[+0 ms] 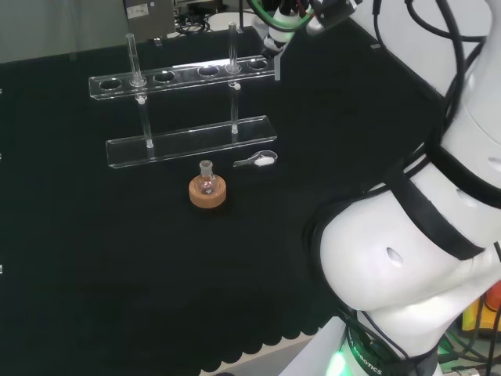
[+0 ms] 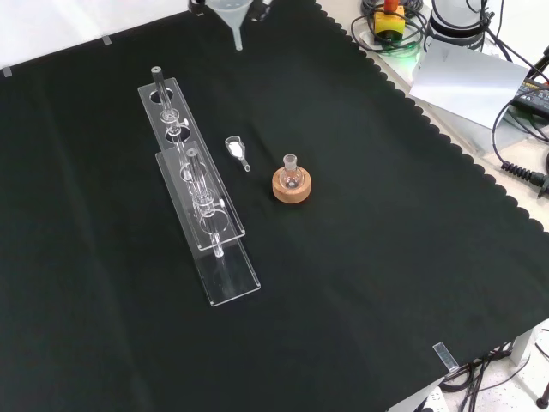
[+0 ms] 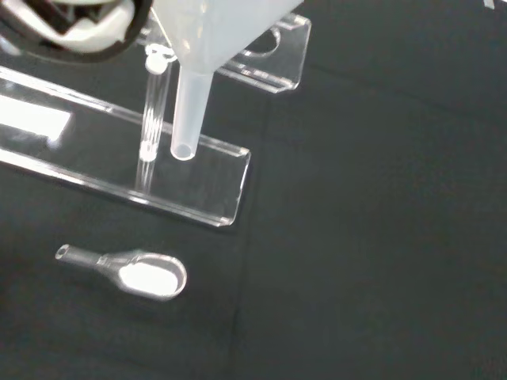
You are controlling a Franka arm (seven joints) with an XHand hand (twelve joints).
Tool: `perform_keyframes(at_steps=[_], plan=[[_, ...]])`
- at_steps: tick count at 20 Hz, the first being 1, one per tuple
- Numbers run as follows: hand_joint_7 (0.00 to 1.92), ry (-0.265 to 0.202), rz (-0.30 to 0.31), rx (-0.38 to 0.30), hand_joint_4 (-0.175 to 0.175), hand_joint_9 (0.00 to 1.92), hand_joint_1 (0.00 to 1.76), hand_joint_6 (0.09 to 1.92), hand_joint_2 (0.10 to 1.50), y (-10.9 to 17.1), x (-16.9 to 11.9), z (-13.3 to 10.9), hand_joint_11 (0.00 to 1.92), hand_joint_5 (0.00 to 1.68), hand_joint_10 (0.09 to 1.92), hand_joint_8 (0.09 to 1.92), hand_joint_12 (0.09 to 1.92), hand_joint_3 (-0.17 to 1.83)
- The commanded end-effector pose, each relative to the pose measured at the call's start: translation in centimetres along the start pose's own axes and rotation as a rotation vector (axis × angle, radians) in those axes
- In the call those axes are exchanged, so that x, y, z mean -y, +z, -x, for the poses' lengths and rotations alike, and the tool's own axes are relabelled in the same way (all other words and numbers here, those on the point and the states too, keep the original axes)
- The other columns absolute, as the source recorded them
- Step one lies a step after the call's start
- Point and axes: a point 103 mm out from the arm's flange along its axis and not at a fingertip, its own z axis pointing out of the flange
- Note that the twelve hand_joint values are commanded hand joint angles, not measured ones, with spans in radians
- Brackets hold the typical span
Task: Place the funnel on the round-bottom flask.
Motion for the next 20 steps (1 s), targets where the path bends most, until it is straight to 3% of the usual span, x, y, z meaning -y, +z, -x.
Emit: perform_keyframes(at_steps=[1, 8, 20], plan=[[0.66, -0.017, 0.028, 0.035, -0.090, 1.04, 0.92, 1.09, 0.66, 0.7, 3.0, -4.1, 0.68, 0.74, 0.96, 1.25, 1.13, 0.58], [0.66, -0.049, 0.041, 0.046, -0.092, 1.04, 0.92, 1.09, 0.66, 2.3, 3.7, -6.4, 0.68, 0.74, 0.96, 1.24, 1.13, 0.59], [0.66, -0.102, 0.072, 0.011, -0.107, 1.05, 0.92, 1.09, 0.67, 5.4, 1.9, -9.5, 0.72, 0.74, 0.95, 1.23, 1.12, 0.60]])
